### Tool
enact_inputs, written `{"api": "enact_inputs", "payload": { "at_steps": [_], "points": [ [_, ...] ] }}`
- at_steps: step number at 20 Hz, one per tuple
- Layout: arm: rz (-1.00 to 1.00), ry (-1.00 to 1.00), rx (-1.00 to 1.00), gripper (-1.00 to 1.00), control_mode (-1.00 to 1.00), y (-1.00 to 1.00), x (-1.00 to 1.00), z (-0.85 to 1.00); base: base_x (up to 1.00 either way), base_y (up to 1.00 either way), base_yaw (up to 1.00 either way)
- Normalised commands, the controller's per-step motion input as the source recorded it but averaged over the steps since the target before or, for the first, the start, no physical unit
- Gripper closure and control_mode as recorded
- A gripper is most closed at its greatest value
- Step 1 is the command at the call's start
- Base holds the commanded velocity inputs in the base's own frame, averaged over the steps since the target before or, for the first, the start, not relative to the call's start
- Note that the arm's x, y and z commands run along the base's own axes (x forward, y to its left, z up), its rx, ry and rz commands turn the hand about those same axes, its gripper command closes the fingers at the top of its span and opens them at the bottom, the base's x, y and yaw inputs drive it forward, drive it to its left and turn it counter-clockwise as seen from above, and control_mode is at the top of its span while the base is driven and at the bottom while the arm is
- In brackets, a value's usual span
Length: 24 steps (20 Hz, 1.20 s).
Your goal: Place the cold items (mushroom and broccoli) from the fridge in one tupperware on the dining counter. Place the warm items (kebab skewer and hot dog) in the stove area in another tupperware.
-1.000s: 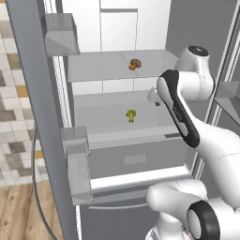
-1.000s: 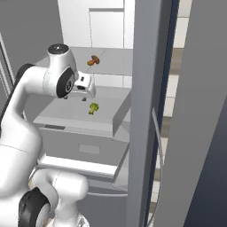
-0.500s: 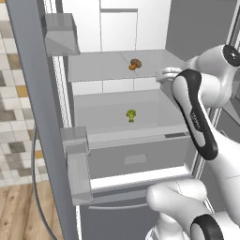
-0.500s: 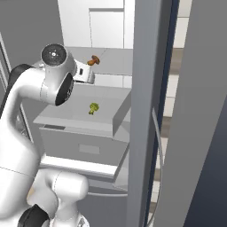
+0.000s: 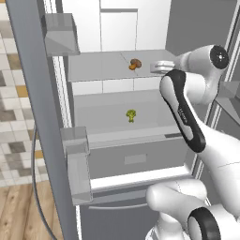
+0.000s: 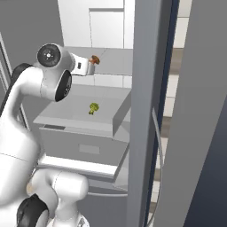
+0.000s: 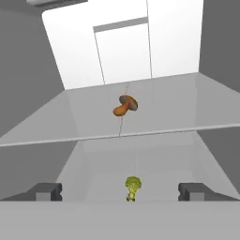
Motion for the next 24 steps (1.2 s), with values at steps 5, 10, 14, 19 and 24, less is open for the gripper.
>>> {"api": "enact_inputs", "payload": {
  "at_steps": [5, 10, 14, 19, 24],
  "points": [
    [0.0, 0.06, -0.02, -1.0, -1.0, 0.0, 0.69, 0.04, 0.0, 0.0, 0.0],
    [0.0, 0.09, -0.05, -1.0, -1.0, 0.1, 0.62, 0.0, 0.0, 0.0, 0.0],
    [0.0, 0.04, -0.03, -1.0, -1.0, 0.17, 0.72, -0.01, 0.0, 0.0, 0.0],
    [0.0, 0.02, -0.02, -1.0, -1.0, 0.01, 0.76, -0.2, 0.0, 0.0, 0.0],
    [0.0, 0.04, -0.04, -1.0, -1.0, 0.0, 0.85, -0.35, 0.0, 0.0, 0.0]
  ]
}}
